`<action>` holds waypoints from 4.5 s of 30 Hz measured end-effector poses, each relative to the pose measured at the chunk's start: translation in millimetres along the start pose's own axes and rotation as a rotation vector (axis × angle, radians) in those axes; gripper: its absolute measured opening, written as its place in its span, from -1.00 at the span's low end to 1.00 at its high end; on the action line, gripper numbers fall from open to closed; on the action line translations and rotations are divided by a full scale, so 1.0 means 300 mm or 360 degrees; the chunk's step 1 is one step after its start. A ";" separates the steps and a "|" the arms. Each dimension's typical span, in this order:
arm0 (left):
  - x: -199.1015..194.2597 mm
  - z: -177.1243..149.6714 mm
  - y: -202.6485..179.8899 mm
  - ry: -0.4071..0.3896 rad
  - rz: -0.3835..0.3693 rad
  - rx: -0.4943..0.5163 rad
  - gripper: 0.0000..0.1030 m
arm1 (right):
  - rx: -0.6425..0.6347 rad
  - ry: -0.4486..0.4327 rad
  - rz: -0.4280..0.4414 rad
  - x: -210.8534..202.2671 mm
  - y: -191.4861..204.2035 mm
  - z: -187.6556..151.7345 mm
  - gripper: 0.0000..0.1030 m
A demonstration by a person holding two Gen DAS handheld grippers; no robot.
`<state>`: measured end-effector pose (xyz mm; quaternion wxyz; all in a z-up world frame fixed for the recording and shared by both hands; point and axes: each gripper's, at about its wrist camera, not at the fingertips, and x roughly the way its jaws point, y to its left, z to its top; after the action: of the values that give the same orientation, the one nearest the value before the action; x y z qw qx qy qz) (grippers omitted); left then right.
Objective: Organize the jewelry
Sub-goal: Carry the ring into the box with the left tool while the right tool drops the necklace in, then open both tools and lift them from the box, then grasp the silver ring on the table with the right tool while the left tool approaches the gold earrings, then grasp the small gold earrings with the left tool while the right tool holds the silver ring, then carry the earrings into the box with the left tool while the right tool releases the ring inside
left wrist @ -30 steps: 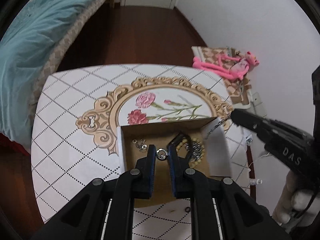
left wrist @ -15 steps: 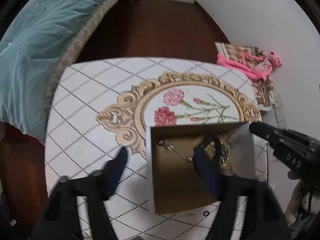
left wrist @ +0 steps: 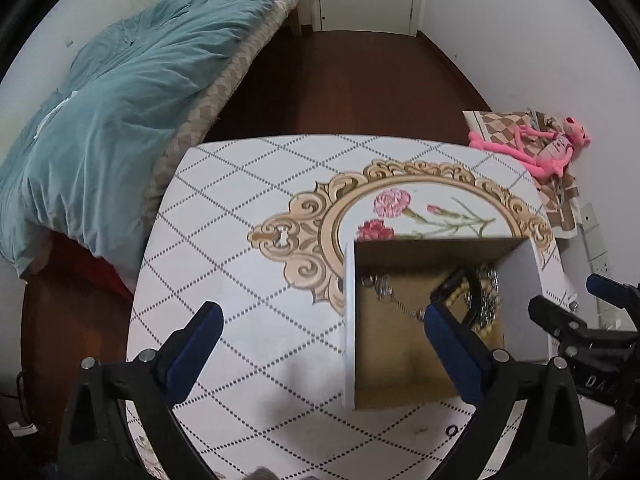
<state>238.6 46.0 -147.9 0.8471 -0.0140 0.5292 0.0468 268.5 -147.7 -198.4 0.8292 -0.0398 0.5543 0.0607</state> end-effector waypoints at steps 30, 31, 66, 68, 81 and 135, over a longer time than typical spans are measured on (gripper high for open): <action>-0.526 -0.216 -0.031 -0.0395 -0.0061 -0.0038 0.99 | 0.0117 -0.0501 -0.0123 -0.566 0.004 -0.288 0.88; -0.544 -0.220 -0.028 -0.0411 -0.0062 -0.0040 0.99 | 0.0121 -0.0520 -0.0126 -0.590 0.004 -0.295 0.88; 0.005 -0.460 0.051 0.0103 0.0230 -0.0022 0.99 | 0.0082 -0.0117 0.0170 0.041 0.146 -0.502 0.25; 0.023 -0.460 0.061 0.0117 0.0244 -0.0020 0.99 | 0.0056 -0.0115 0.0168 0.062 0.169 -0.496 0.23; 0.063 -0.433 0.045 0.0148 0.0222 0.0008 0.99 | 0.0035 -0.0164 0.0136 0.085 0.161 -0.506 -0.75; 0.005 0.084 -0.060 0.0214 -0.0507 0.0009 -0.84 | 0.0399 0.0031 0.0863 0.028 0.043 -0.072 -0.75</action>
<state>263.6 29.9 -138.5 0.8066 -0.0984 0.5758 -0.0907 250.1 -137.5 -214.4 0.7758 0.2117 0.5558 0.2106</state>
